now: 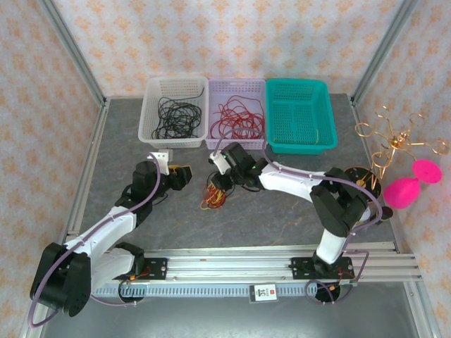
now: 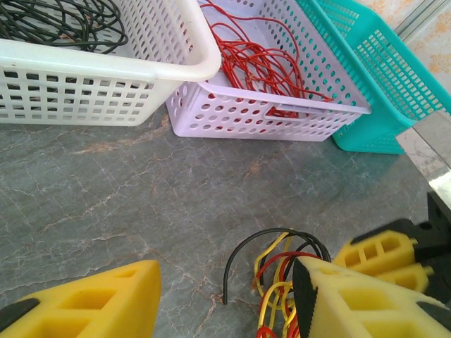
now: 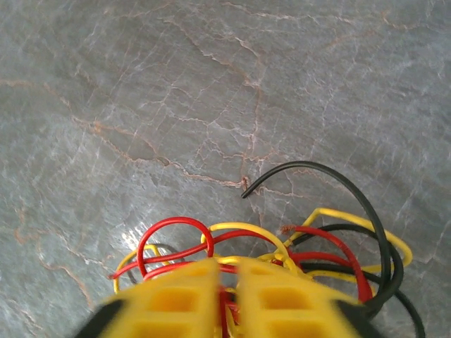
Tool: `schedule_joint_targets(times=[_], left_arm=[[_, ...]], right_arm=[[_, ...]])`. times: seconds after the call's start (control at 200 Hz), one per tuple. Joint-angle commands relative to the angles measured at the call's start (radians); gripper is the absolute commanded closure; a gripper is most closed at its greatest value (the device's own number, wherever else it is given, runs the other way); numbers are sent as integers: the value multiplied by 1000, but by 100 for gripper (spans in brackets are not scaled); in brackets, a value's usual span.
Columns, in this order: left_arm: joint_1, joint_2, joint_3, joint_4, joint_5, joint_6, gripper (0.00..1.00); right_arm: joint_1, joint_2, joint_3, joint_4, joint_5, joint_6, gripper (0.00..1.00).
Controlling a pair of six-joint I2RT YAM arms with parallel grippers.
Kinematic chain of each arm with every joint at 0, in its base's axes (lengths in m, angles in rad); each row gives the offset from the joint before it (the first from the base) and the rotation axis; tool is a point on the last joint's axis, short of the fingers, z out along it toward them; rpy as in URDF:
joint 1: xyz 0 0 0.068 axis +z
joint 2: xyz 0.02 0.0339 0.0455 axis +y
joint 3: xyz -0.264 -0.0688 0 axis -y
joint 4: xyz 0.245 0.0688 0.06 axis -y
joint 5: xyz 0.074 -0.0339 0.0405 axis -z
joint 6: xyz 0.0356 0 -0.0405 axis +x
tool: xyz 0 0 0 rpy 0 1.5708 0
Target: Untangle the cables
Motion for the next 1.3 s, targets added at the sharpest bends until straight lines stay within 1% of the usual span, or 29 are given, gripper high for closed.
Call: schedule_joint_targets(times=[0.0, 0.08, 0.175, 0.3, 0.385, 0.465, 0.561, 0.661, 0.761, 0.906, 1.046, 1.126, 1.191, 1.226, 1.276, 1.296], left_arm=[[-11, -15, 33, -3, 39, 6, 46], [-25, -19, 43, 0, 61, 15, 46], [-62, -29, 57, 7, 81, 31, 47], [-113, -28, 79, 37, 118, 35, 46], [-146, -18, 99, 70, 163, 33, 46], [-183, -7, 128, 98, 195, 31, 43], [-224, -1, 157, 131, 234, 33, 37], [-265, 13, 167, 219, 312, 41, 31], [-287, 57, 187, 292, 381, 66, 28], [-289, 131, 208, 401, 370, 103, 26], [-291, 211, 231, 569, 398, 76, 26], [-291, 249, 246, 631, 413, 60, 25], [-292, 275, 262, 659, 425, 47, 27], [-294, 285, 268, 666, 426, 41, 32], [-295, 297, 276, 664, 421, 38, 46], [-296, 298, 278, 666, 413, 36, 57]], right_arm=[[3, -36, 35, -35, 51, -4, 100], [3, -91, 35, -55, 82, 14, 100], [3, -179, 32, -81, 115, 42, 100], [3, -288, 35, -109, 108, 73, 100], [3, -335, 51, -132, 110, 91, 100], [3, -363, 78, -158, 132, 105, 100], [3, -391, 125, -200, 179, 127, 100], [3, -418, 184, -224, 201, 160, 100], [2, -430, 239, -235, 174, 200, 100], [2, -434, 301, -243, 122, 256, 100], [2, -453, 321, -234, 98, 309, 100], [2, -463, 321, -227, 85, 330, 100], [2, -472, 314, -219, 88, 345, 100], [2, -478, 308, -214, 88, 351, 100], [2, -485, 302, -206, 86, 358, 100], [2, -489, 300, -202, 84, 361, 100]])
